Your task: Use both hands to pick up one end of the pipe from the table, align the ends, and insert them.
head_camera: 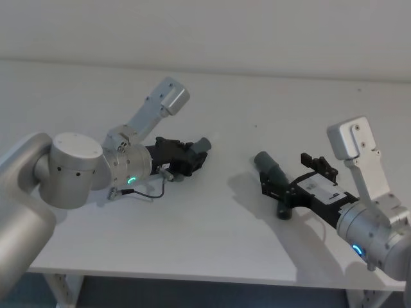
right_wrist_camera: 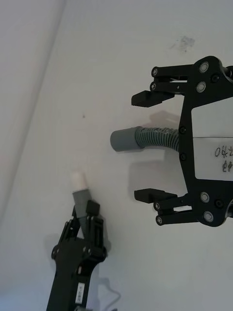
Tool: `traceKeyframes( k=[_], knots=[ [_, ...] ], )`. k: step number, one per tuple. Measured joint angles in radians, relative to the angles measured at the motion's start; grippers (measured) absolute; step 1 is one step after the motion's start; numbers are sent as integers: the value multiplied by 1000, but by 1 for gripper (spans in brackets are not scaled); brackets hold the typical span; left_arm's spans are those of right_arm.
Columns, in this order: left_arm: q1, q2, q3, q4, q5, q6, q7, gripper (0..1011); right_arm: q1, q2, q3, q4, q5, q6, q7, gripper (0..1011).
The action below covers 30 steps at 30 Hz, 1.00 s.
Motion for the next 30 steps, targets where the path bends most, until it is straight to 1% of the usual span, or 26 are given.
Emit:
traceKeyframes(
  k=[1, 8, 13, 30],
  knots=[
    [0, 0, 0, 0, 0, 0, 0, 353, 5, -6, 0, 5, -1, 12, -4, 1001],
    [0, 0, 0, 0, 0, 0, 0, 353, 24, -32, 1, 28, -1, 50, -13, 1001],
    [0, 0, 0, 0, 0, 0, 0, 353, 36, -47, 2, 50, -1, 69, -17, 1001],
    [0, 0, 0, 0, 0, 0, 0, 353, 69, -76, -3, 114, -9, 98, -11, 1001]
  ],
)
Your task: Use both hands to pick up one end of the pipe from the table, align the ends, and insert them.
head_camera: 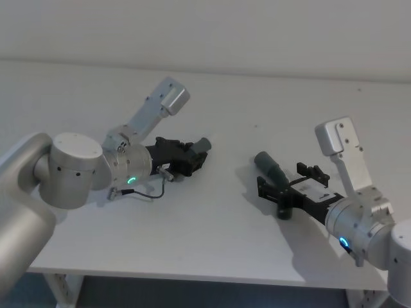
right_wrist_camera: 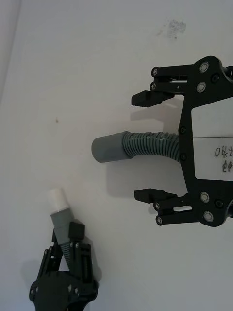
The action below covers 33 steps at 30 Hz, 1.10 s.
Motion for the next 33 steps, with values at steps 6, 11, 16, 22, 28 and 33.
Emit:
traceKeyframes(
  k=[6, 11, 16, 22, 28, 33],
  knots=[
    [0, 0, 0, 0, 0, 0, 0, 353, 4, -7, 0, 12, -4, 6, 2, 1001],
    [0, 0, 0, 0, 0, 0, 0, 353, 5, -13, 2, 19, -7, 13, 3, 1001],
    [0, 0, 0, 0, 0, 0, 0, 353, 5, -17, 3, 21, -11, 18, 4, 1001],
    [0, 0, 0, 0, 0, 0, 0, 353, 3, -22, 5, 23, -13, 23, 7, 1001],
    [0, 0, 0, 0, 0, 0, 0, 353, 2, -25, 6, 24, -15, 26, 9, 954],
    [0, 0, 0, 0, 0, 0, 0, 353, 2, -27, 6, 24, -17, 28, 10, 850]
  ],
)
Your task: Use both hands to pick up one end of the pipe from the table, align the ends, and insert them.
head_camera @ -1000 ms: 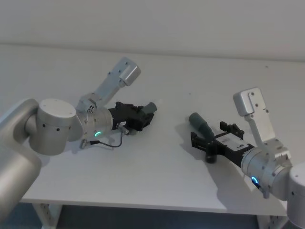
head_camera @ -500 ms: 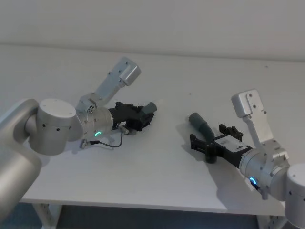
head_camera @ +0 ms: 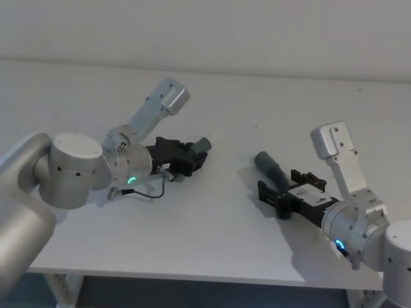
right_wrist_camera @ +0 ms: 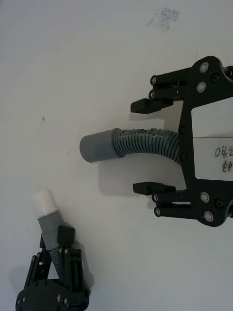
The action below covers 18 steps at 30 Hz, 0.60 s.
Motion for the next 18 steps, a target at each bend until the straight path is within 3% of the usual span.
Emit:
traceKeyframes(
  k=[7, 10, 18],
  knots=[
    [0, 0, 0, 0, 0, 0, 0, 353, -1, -1, 1, 1, -1, 1, 1, 668],
    [0, 0, 0, 0, 0, 0, 0, 353, -1, -2, 1, 1, -1, 1, 2, 526],
    [0, 0, 0, 0, 0, 0, 0, 353, -1, -2, 1, 1, -2, 2, 2, 286]
  ],
)
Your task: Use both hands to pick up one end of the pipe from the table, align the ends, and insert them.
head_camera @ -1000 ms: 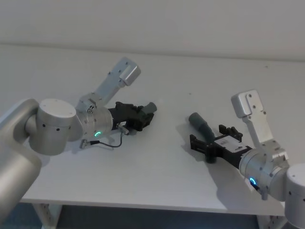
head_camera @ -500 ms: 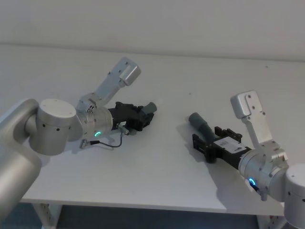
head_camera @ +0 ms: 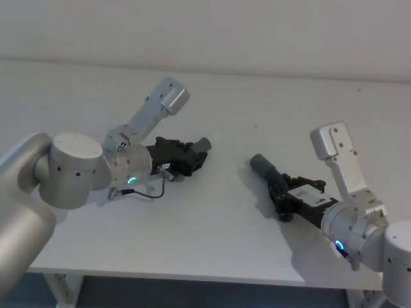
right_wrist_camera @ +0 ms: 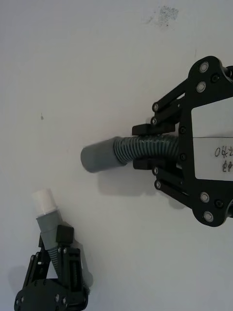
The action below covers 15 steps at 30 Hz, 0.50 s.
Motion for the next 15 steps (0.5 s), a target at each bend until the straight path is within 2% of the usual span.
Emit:
traceKeyframes(
  k=[2, 9, 15],
  knots=[
    [0, 0, 0, 0, 0, 0, 0, 353, 0, 0, 0, 0, 0, 0, 0, 255],
    [0, -1, 0, 1, 1, -1, 0, 353, -1, 0, 1, 0, 0, -5, 4, 255],
    [-4, -4, -2, 3, 5, -18, -5, 353, -4, 7, 5, -1, 1, -45, 25, 255]
  ],
)
